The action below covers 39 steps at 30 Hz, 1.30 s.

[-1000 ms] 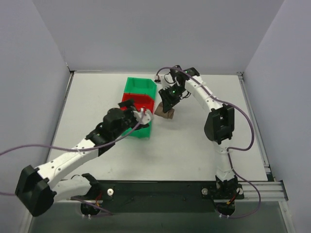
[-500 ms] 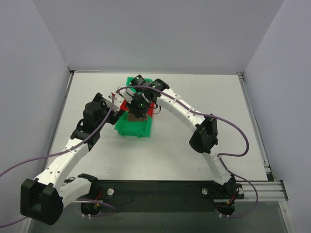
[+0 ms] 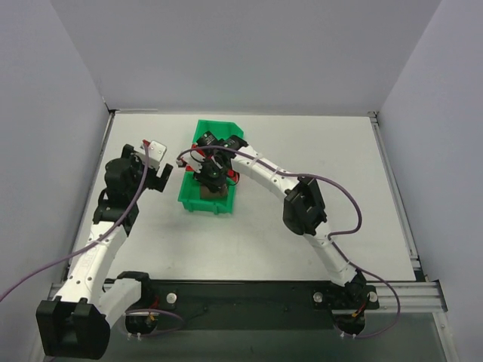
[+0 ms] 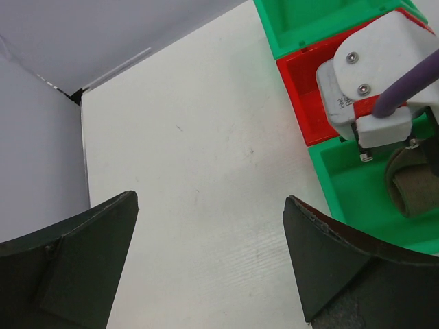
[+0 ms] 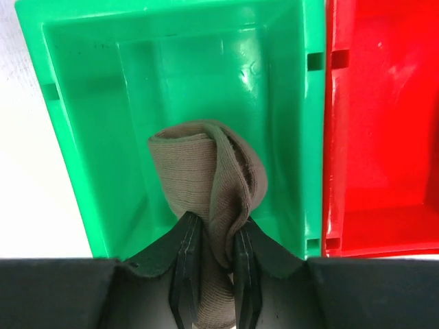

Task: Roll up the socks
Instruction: Place the sock in the storage box.

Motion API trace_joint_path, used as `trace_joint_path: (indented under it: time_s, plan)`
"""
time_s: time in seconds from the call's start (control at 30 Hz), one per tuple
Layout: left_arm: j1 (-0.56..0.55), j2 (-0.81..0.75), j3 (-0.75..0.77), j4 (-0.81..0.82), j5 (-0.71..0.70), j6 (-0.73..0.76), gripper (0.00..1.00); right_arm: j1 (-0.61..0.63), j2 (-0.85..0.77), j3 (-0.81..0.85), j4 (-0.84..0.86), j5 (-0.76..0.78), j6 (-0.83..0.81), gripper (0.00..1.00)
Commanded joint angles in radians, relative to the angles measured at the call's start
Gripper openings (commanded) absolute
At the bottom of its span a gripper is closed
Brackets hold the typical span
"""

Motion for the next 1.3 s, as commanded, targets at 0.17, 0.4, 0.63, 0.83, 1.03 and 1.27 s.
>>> trace_joint_path:
  time_s: [0.17,0.4,0.63,0.83,1.03,1.27]
  plan:
    - [0.134,0.018,0.017,0.035,0.09,-0.108,0.97,-0.01,0.045,0.025,-0.005,-0.106,0.025,0.0]
    - [0.155,0.021,0.009,0.067,0.104,-0.112,0.97,0.006,0.091,0.068,-0.006,-0.142,0.04,0.0]
    - [0.155,0.018,0.003,0.069,0.121,-0.114,0.97,0.012,0.109,0.077,-0.003,-0.103,0.042,0.1]
    - [0.157,0.014,0.003,0.069,0.127,-0.114,0.97,0.01,0.076,0.045,-0.003,-0.079,0.029,0.54]
    - [0.155,0.012,-0.001,0.069,0.131,-0.111,0.97,0.009,0.038,0.05,-0.006,-0.061,0.025,0.65]
    - [0.157,0.017,-0.001,0.067,0.138,-0.106,0.97,0.013,-0.048,0.085,-0.034,-0.05,0.022,0.68]
